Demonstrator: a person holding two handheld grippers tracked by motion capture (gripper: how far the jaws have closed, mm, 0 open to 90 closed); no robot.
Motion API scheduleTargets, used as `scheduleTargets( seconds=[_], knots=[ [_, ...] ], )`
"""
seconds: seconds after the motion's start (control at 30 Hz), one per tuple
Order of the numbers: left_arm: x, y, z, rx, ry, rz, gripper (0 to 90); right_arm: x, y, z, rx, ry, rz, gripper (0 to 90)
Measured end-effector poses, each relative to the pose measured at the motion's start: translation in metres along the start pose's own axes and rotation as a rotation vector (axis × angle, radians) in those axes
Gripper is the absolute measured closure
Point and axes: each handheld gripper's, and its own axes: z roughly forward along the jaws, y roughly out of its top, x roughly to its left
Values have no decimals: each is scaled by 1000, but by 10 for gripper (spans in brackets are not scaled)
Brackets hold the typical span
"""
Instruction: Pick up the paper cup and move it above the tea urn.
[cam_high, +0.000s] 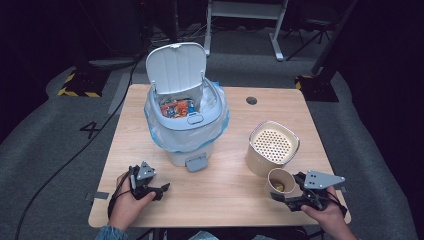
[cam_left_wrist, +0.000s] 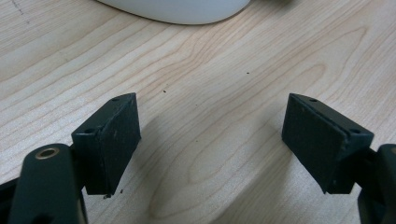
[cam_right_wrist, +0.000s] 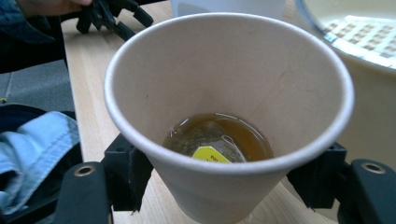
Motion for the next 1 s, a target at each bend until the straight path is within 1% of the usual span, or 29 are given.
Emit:
scheduleTargets(
  seconds=[0.1, 0.3, 0.5, 0.6, 0.87, 1.0],
  knots=[
    [0, 0, 0, 0, 0, 2, 197, 0, 7, -8, 6, 9, 3, 320],
    [0, 0, 0, 0, 0, 0, 198, 1, 24, -22, 5, 21, -14, 320],
    [0, 0, 0, 0, -1, 0, 197, -2, 38, -33, -18, 14, -9, 320],
    [0, 0, 0, 0, -1, -1, 197, -4, 46, -38, -23, 2, -13, 320],
    [0, 0, 0, 0, -1, -1, 197, -16, 68, -44, -32, -30, -26, 321],
    [0, 0, 0, 0, -1, -1, 197, -26, 77, -46, -40, -48, -15, 321]
  ],
)
